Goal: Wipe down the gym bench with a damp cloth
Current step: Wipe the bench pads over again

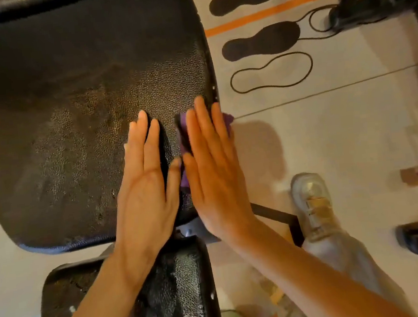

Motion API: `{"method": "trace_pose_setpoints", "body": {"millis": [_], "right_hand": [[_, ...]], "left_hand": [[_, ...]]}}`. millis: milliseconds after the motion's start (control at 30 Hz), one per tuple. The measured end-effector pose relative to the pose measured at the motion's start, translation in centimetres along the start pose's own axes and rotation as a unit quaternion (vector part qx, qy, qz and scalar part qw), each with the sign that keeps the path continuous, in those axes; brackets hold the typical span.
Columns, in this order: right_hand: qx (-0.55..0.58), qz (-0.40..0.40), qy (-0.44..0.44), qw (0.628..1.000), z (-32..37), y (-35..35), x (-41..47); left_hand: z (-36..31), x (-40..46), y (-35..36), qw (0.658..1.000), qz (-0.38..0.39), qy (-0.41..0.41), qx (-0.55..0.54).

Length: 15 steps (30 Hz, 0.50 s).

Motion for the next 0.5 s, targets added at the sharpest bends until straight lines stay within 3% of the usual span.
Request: {"method": "trace_pose_setpoints", "body": {"millis": [67, 233, 400, 500], "right_hand": [[0.084, -0.020, 0.062, 0.994, -0.3, 0.1, 0.9], [0.153, 0.033, 0.013, 0.988, 0.6, 0.6, -6.2], [0.315, 0.001, 0.177, 0.932, -2.7, 0.8, 3.2], [0.344, -0.002, 0.179, 0.922, -2.6, 0.8, 2.2]], "left_hand": [[-0.2, 0.8, 0.4, 1.000, -0.004, 0.014, 0.019], [-0.4, 1.1, 0.8, 0.999, -0.014, 0.028, 0.014], [-0.4, 1.1, 1.1, 0.999, -0.033, 0.032, -0.001], [-0.5, 1.1, 1.1, 0.999, -0.038, 0.034, 0.000]]}}
Point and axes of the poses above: each hand's wrist, its own x-axis towards the middle knuckle, its own y-axis out of the palm, z = x × y, the point moved 6 cm from there along x, towards the middle knuckle, and after that the axes turned 13 degrees about -x, right-handed, at the moved point
